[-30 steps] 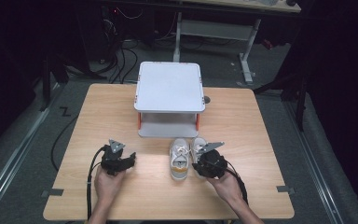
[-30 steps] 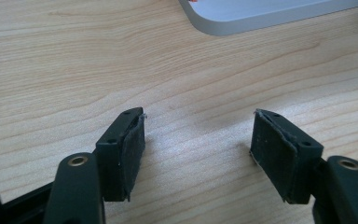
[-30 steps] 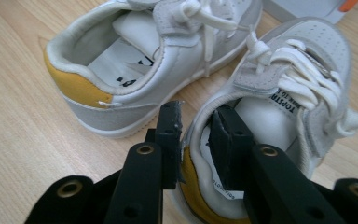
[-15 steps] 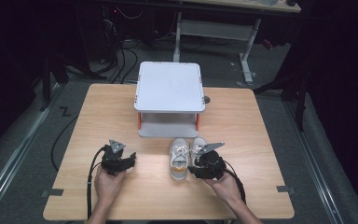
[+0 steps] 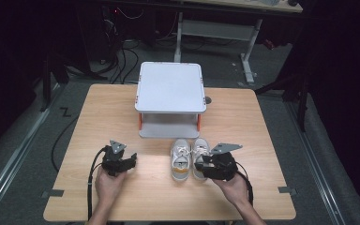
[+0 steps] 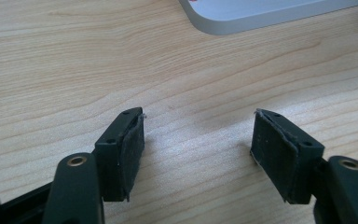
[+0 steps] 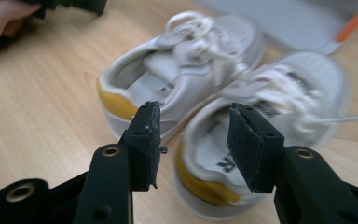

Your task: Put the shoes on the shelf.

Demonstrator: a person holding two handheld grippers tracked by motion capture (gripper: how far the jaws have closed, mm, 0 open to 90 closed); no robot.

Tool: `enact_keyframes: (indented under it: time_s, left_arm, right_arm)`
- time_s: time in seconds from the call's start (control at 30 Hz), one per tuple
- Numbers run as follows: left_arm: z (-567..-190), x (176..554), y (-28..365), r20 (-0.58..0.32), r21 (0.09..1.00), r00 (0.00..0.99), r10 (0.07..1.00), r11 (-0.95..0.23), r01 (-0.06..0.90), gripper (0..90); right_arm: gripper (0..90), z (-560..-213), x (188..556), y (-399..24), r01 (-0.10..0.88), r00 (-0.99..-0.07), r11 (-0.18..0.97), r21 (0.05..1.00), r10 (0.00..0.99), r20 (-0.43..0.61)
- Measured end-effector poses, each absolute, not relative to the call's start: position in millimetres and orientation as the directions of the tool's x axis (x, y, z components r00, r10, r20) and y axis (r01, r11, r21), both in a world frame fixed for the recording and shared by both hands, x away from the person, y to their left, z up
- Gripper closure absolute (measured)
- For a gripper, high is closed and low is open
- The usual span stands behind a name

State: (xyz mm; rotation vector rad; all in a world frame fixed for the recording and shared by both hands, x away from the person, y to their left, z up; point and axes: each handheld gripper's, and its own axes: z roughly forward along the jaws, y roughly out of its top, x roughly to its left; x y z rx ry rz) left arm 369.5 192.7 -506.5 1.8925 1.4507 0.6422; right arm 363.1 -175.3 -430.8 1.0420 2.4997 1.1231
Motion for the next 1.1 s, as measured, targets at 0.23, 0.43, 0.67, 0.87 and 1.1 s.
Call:
enact_keyframes:
  time_s: [0.23, 0.43, 0.67, 0.87, 1.1]
  left_arm:
    - [-506.5, 369.5, 192.7, -0.010, 0.749, 0.264, 0.964, -0.168, 0.641, 34.8]
    - [-506.4, 369.4, 192.4, -0.010, 0.749, 0.261, 0.965, -0.165, 0.641, 35.2]
    - [-506.4, 367.6, 189.9, -0.030, 0.749, 0.253, 0.967, -0.146, 0.646, 31.4]
    - [-506.5, 368.7, 184.4, -0.007, 0.740, 0.251, 0.968, -0.164, 0.652, 26.9]
    - [-506.1, 368.9, 182.2, -0.005, 0.736, 0.251, 0.968, -0.166, 0.656, 24.6]
  right_arm:
    - [50.9, -434.5, 371.5, -214.9, 0.524, -0.634, 0.333, 0.784, 0.767, 0.099]
    - [48.8, -453.9, 387.8, -245.3, 0.550, -0.520, 0.276, 0.788, 0.852, 0.064]
    - [47.5, -480.6, 404.9, -269.9, 0.596, -0.418, 0.255, 0.762, 0.908, 0.023]
    - [46.8, -486.7, 413.7, -280.2, 0.593, -0.370, 0.240, 0.768, 0.929, -0.005]
    - [45.3, -497.2, 423.9, -285.5, 0.618, -0.345, 0.232, 0.751, 0.939, -0.006]
